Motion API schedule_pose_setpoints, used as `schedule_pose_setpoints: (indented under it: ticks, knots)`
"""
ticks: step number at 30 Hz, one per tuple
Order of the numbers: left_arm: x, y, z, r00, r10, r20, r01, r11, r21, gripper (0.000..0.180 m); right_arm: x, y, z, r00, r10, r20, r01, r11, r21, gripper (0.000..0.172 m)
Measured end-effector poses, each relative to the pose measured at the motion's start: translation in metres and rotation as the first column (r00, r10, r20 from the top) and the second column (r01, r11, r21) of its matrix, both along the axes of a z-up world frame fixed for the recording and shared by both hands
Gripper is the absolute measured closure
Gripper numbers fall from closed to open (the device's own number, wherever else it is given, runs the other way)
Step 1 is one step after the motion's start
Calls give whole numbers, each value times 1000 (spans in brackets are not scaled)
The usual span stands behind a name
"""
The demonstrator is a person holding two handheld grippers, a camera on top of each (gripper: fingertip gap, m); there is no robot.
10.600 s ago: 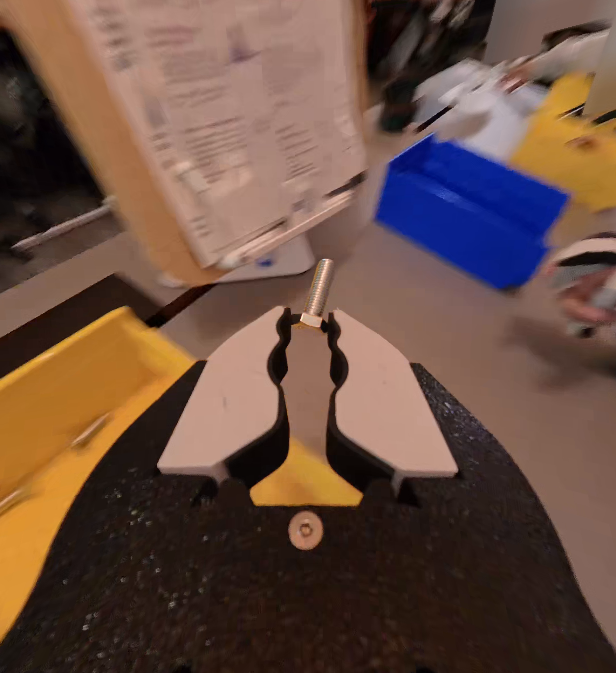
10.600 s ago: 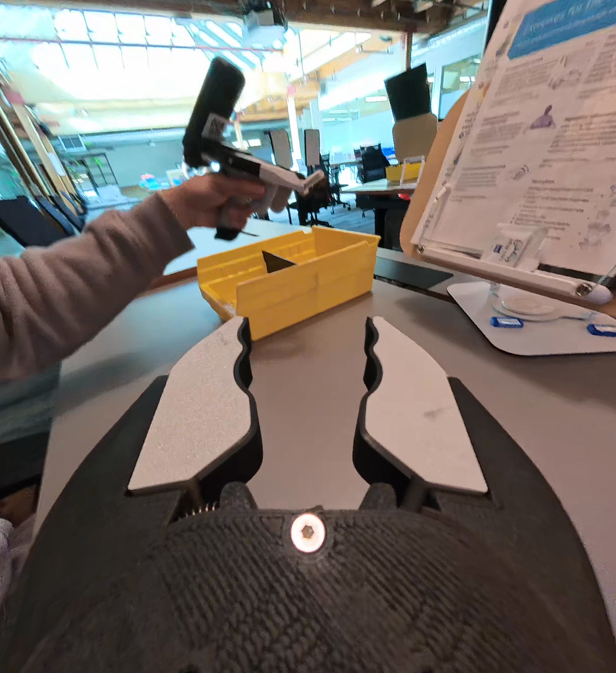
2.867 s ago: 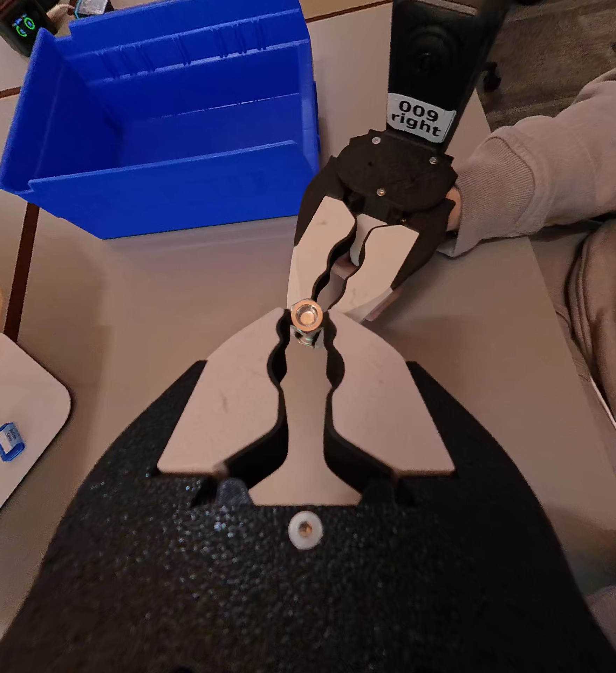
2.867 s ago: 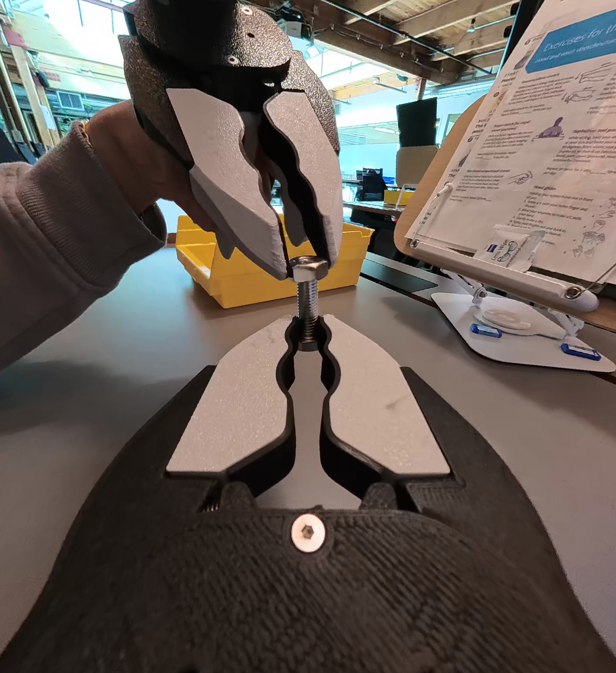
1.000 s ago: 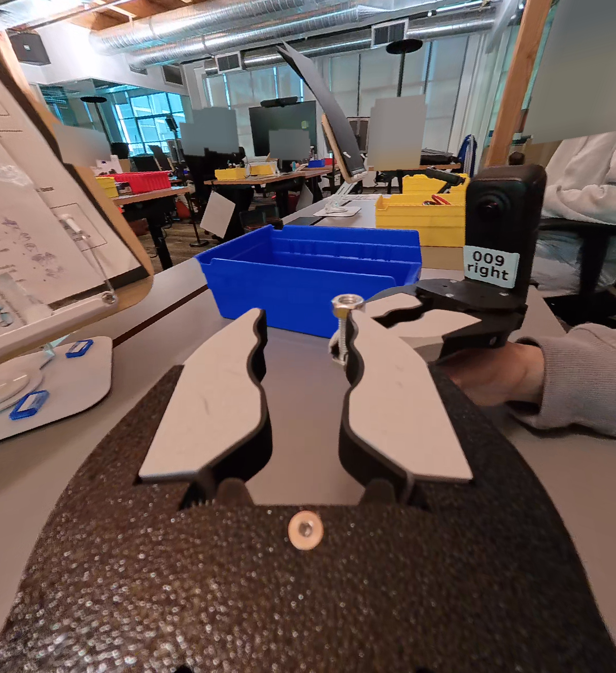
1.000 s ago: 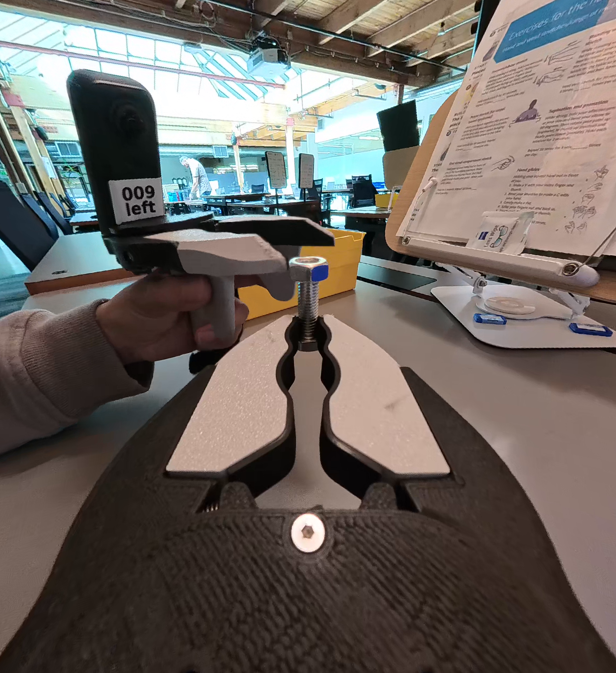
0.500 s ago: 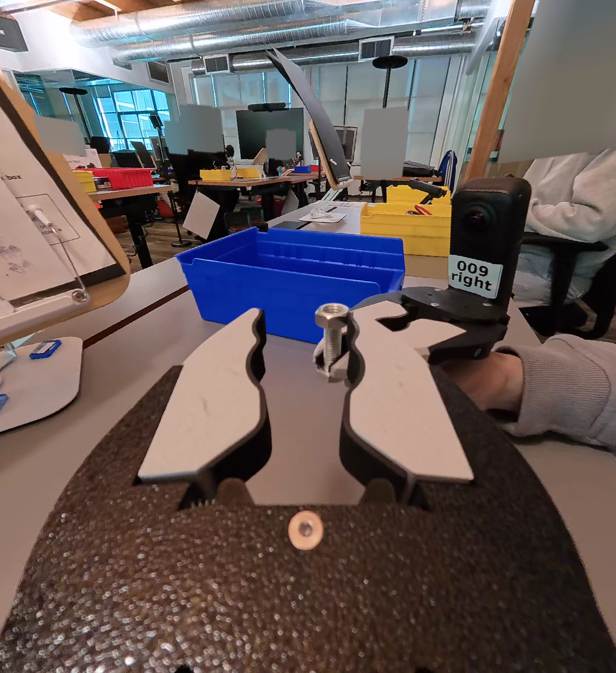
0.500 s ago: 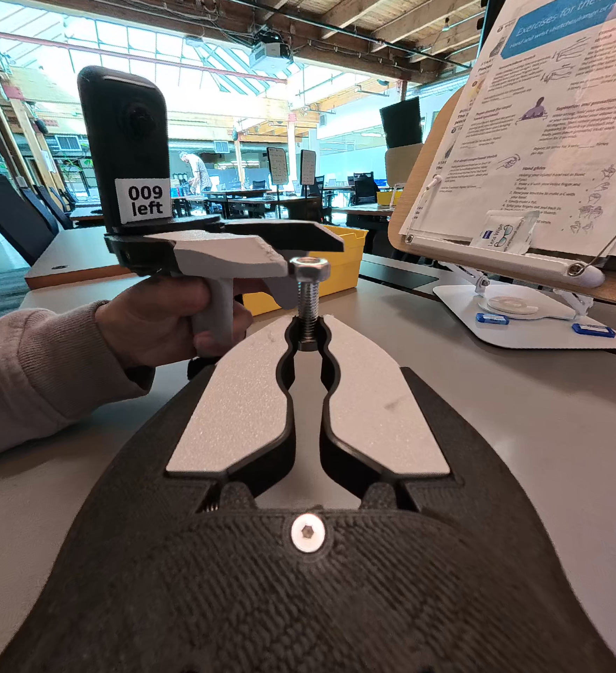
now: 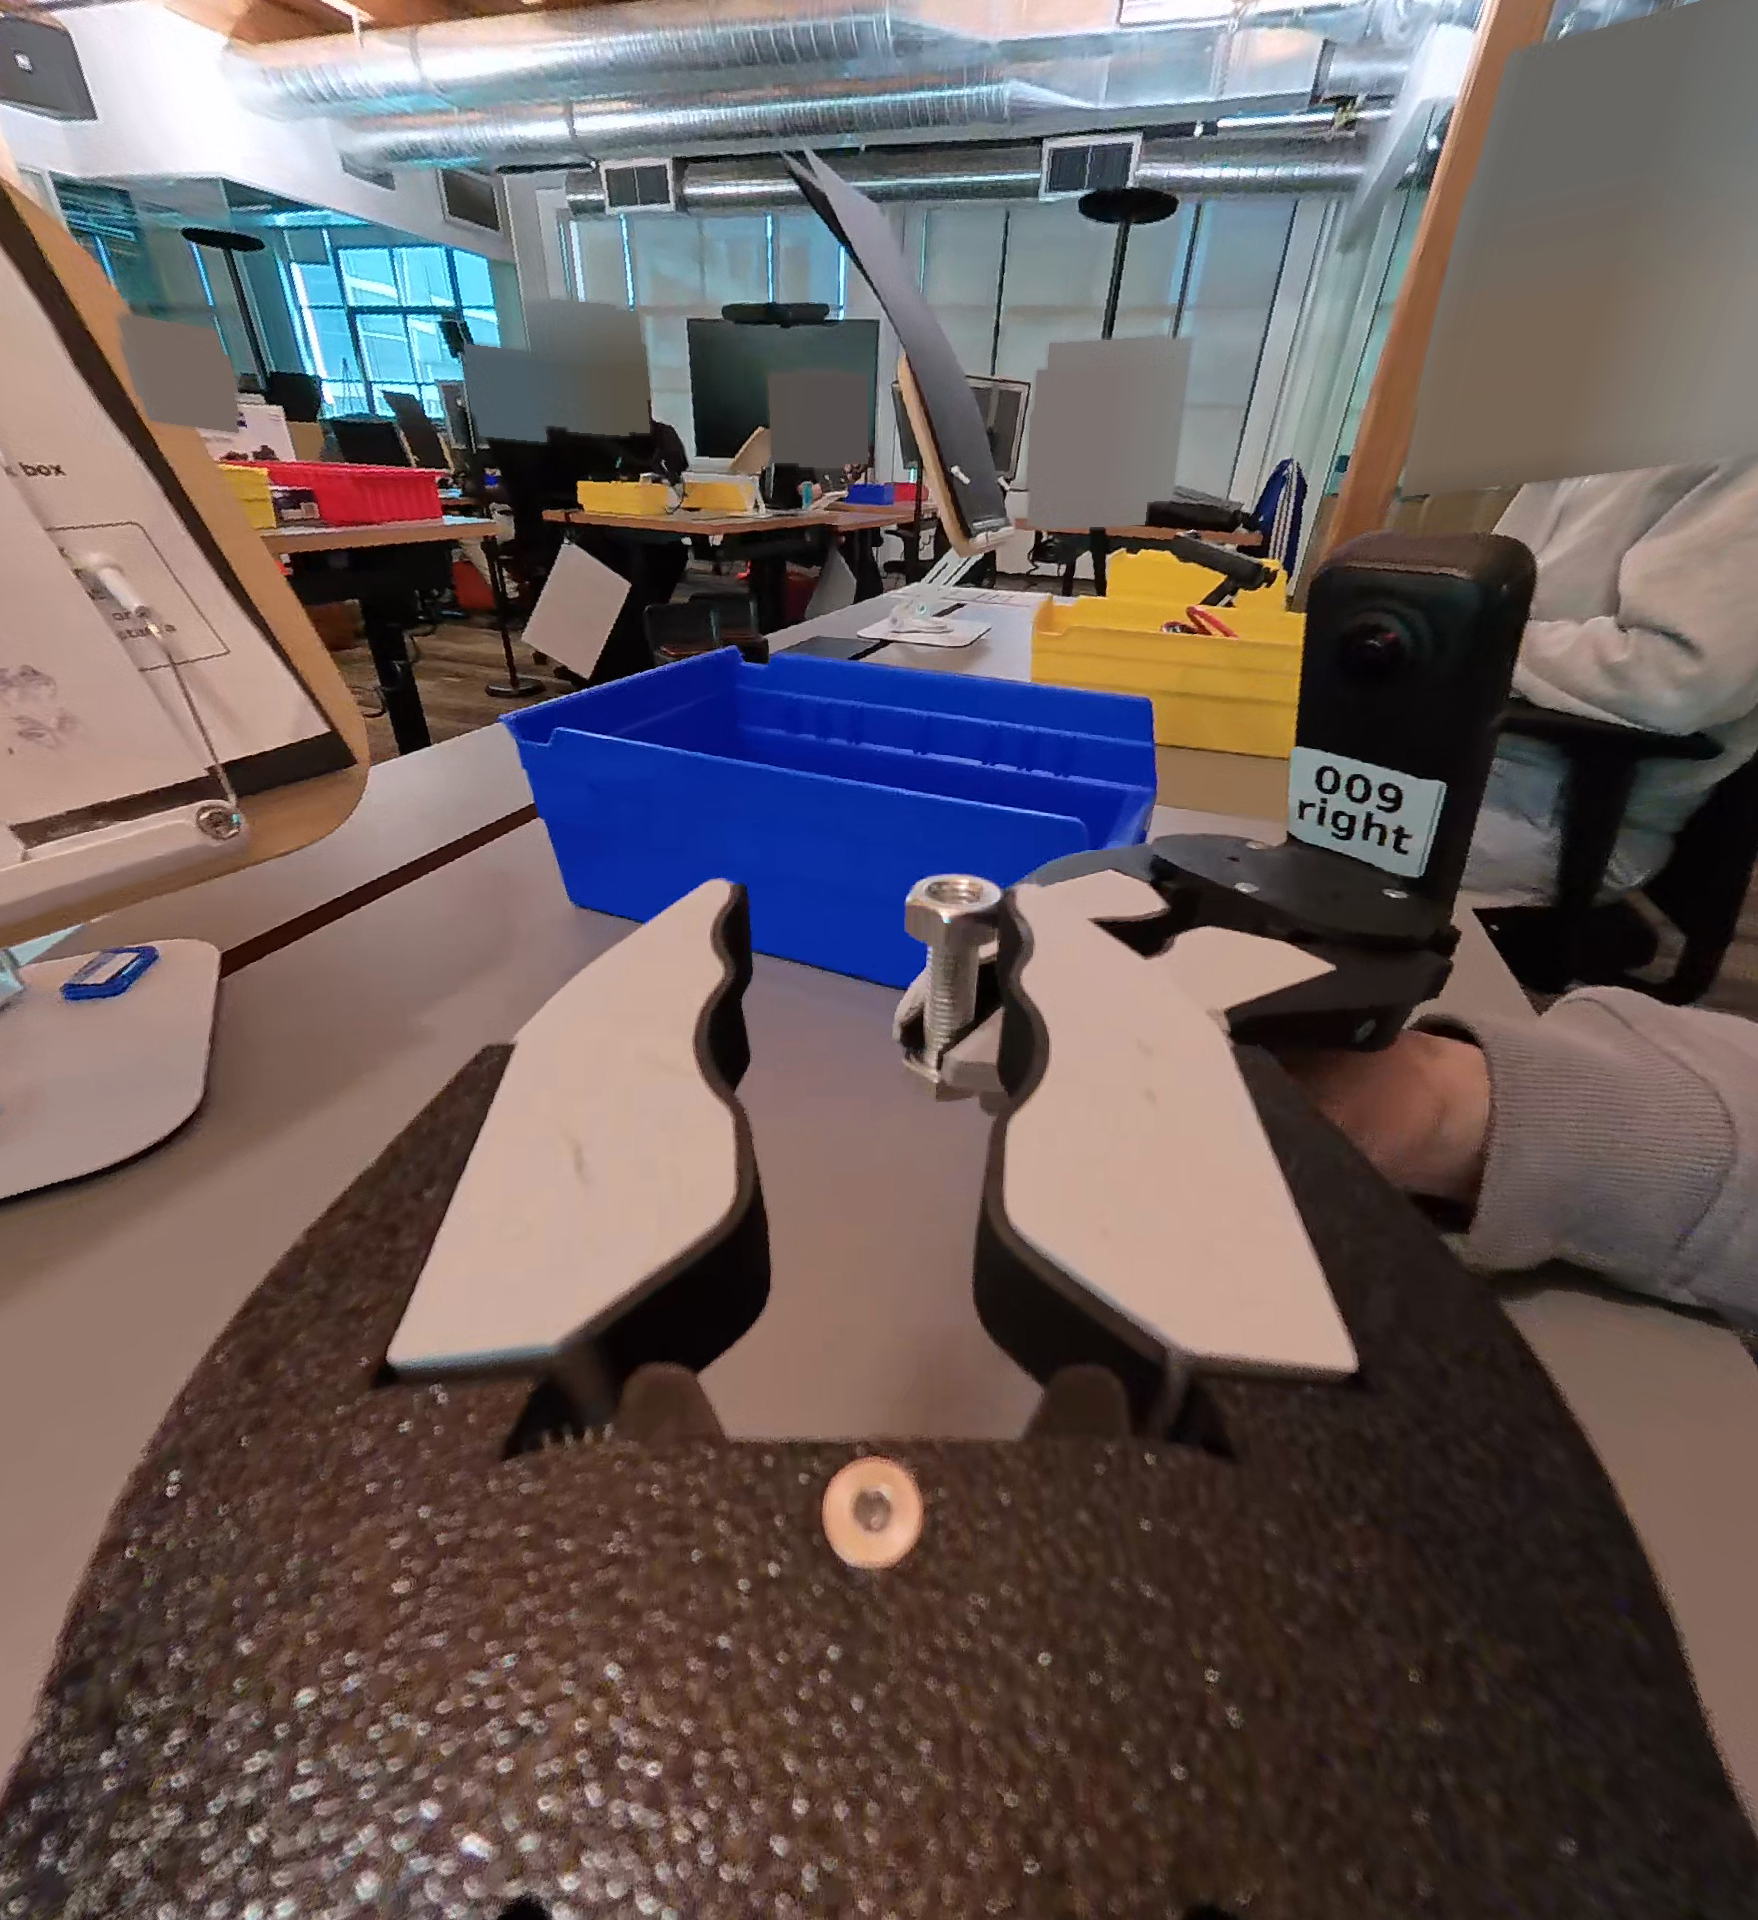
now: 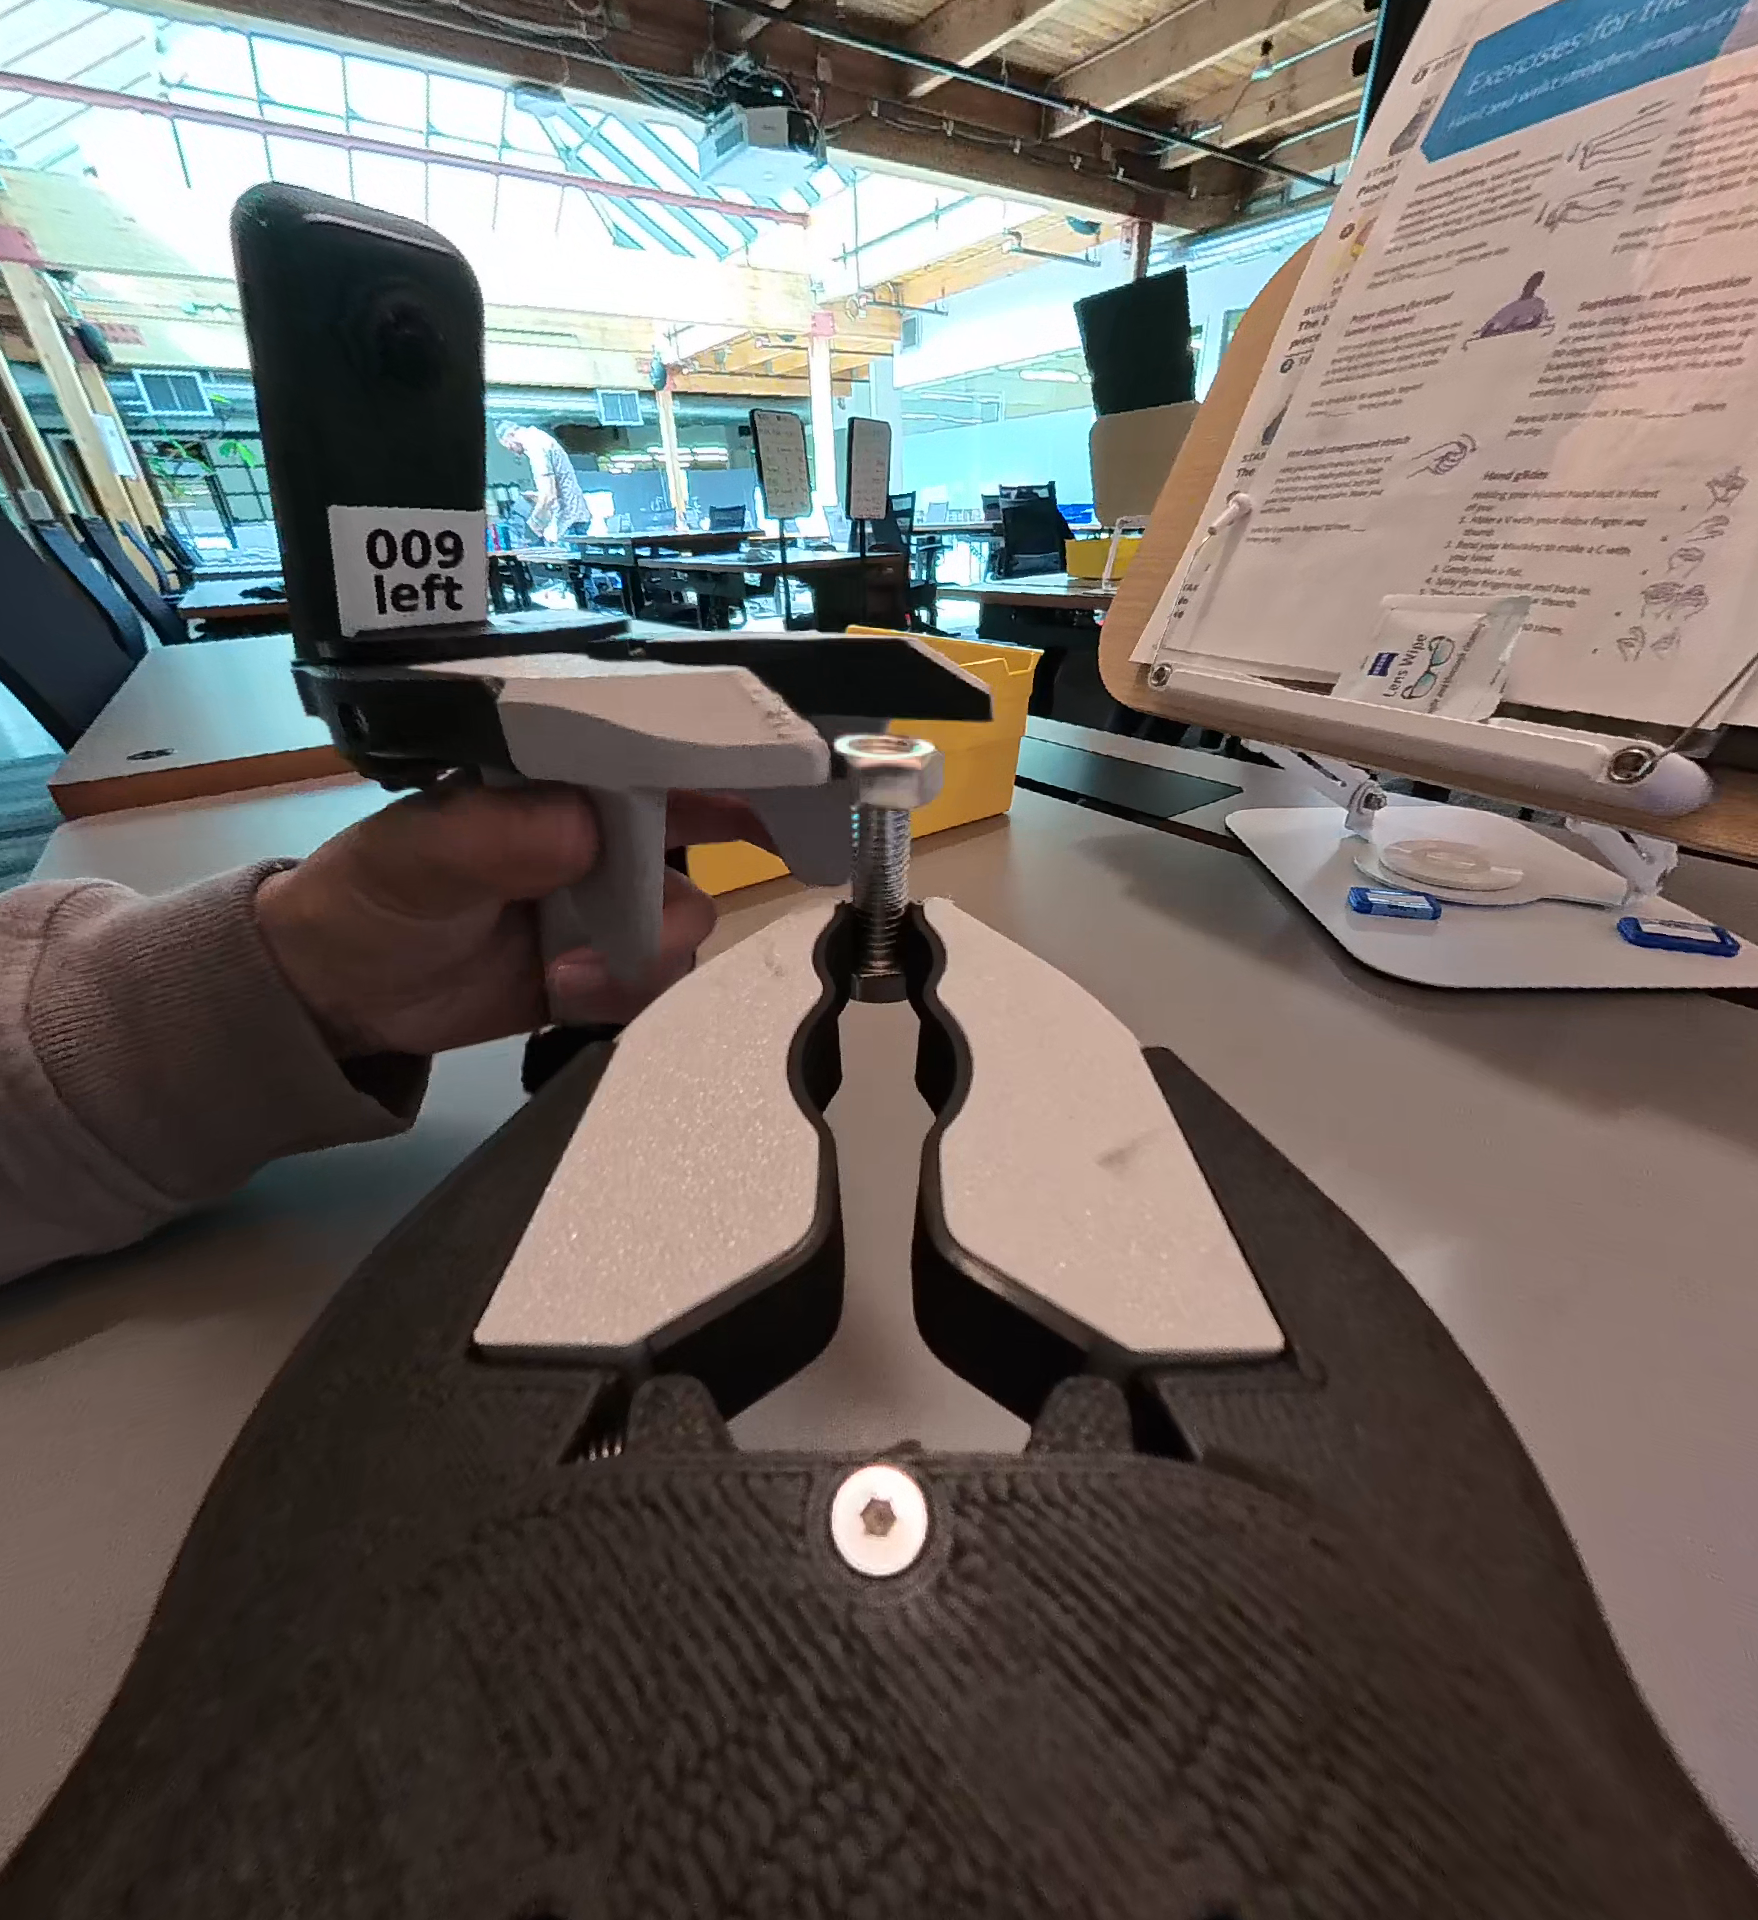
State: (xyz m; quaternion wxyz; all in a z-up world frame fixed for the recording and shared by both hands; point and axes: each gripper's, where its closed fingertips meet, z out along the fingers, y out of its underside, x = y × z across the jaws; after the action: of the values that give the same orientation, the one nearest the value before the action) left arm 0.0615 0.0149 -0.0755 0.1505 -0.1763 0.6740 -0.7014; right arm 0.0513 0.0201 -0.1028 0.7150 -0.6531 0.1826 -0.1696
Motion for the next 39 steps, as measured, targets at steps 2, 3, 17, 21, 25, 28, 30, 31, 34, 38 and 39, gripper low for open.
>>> schedule_pose_setpoints:
  ticks: [2, 3, 17, 21, 25, 28, 30, 31, 34, 38, 39]
  knots:
    - [7, 10, 0, 999, 50, 1, -50, 999, 12, 139, 1, -3, 1, 1000, -7, -1, 7, 1000, 10, 163]
    - [12, 16, -1, 997, 81, -2, -81, 997, 17, 139, 1, -3, 2, 1000, -6, -3, 6, 1000, 17, 163]
    - [12, 10, -4, 996, 67, -55, -68, 998, -11, 132, 4, -4, 0, 1000, -23, -12, 23, 1000, 8, 163]
    - [21, 27, -3, 991, 122, -48, -122, 992, -10, 134, 4, -5, 1, 1000, -21, -12, 21, 1000, 18, 163]
    - [5, 6, 4, 996, -9, -90, -1, 994, -106, 134, 2, -2, 0, 1000, -17, -4, 17, 1000, 3, 163]
    - [-2, -10, -2, 995, -46, -86, 40, 997, -65, 135, 2, -1, 0, 1000, -15, -1, 15, 1000, 0, 163]
    - [-1, -12, -6, 997, -21, -75, 19, 999, -29, 138, 2, -1, 0, 1000, -16, -2, 16, 1000, 3, 163]
    - [1, -10, -7, 998, -6, -69, 5, 1000, -20, 139, 2, -2, 0, 1000, -18, -2, 18, 1000, 3, 163]
    - [7, 0, -7, 998, 29, -64, -29, 1000, 0, 136, 6, -5, -1, 999, -41, -12, 41, 999, 3, 163]
    - [18, 22, -6, 994, 101, -48, -100, 995, 19, 140, 8, -9, 1, 999, -47, -14, 47, 999, 13, 163]
    - [15, 21, -4, 995, 79, -53, -78, 997, 8, 138, 7, -8, 0, 999, -44, -15, 44, 999, 10, 163]
